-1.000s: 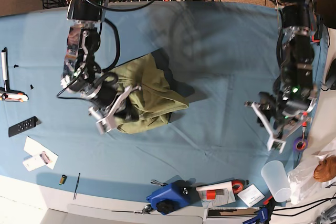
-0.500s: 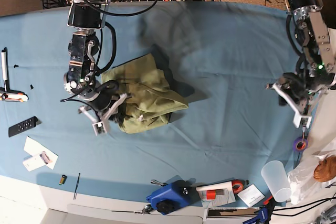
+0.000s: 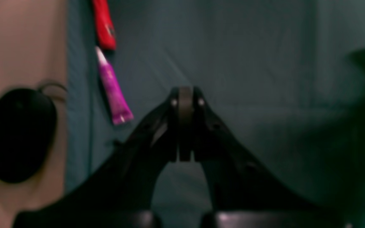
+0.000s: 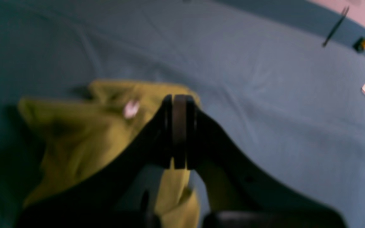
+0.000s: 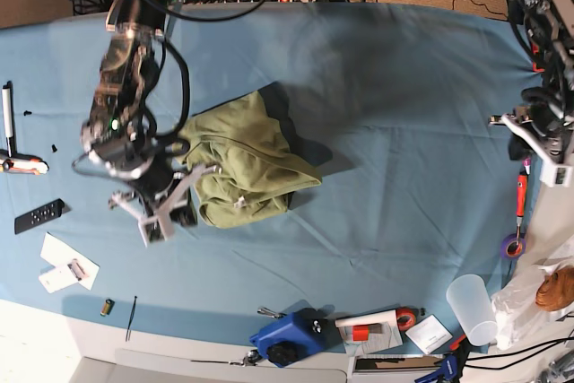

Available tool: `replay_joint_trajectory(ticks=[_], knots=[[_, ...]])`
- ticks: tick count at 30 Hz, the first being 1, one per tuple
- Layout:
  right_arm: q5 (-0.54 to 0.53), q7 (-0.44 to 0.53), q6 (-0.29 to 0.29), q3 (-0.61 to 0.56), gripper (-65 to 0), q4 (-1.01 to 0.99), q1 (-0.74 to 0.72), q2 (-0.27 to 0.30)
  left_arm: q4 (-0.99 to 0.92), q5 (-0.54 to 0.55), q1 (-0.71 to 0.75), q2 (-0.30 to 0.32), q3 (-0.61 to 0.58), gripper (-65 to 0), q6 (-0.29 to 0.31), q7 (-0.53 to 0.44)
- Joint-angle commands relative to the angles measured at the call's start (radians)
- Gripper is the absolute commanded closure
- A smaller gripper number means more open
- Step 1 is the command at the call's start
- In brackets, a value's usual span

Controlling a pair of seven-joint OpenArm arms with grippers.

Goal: Layout the t-shirt on the table in an organized manner, then fold the t-shirt properly

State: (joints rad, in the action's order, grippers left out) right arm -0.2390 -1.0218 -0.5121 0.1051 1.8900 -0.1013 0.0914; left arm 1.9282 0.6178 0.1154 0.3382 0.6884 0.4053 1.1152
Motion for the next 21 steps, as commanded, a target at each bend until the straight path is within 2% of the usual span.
replay_joint_trajectory(ticks=[1,3,10,16,21], knots=[[-0.027,0.022,0.002,0.003,0.0,0.052,0.011,0.003,0.017,0.022,0.003,0.016,0.026,0.0,0.015,-0.045],[-0.038,0.015,0.002,0.003,0.0,0.131,0.076,0.003,0.017,0.051,0.014,0.016,0.061,0.0,0.039,-0.071],[-0.041,-0.034,0.002,0.036,0.0,0.399,0.302,0.003,0.017,0.086,0.031,0.005,0.102,0.0,0.043,-0.068],[-0.048,-0.056,0.0,0.133,0.0,0.466,0.456,0.003,0.017,0.086,0.107,0.005,0.102,0.0,0.072,-0.068],[-0.19,-0.119,-0.035,0.225,0.0,0.466,0.555,0.006,0.017,0.086,0.193,0.006,0.102,0.0,0.071,-0.064]])
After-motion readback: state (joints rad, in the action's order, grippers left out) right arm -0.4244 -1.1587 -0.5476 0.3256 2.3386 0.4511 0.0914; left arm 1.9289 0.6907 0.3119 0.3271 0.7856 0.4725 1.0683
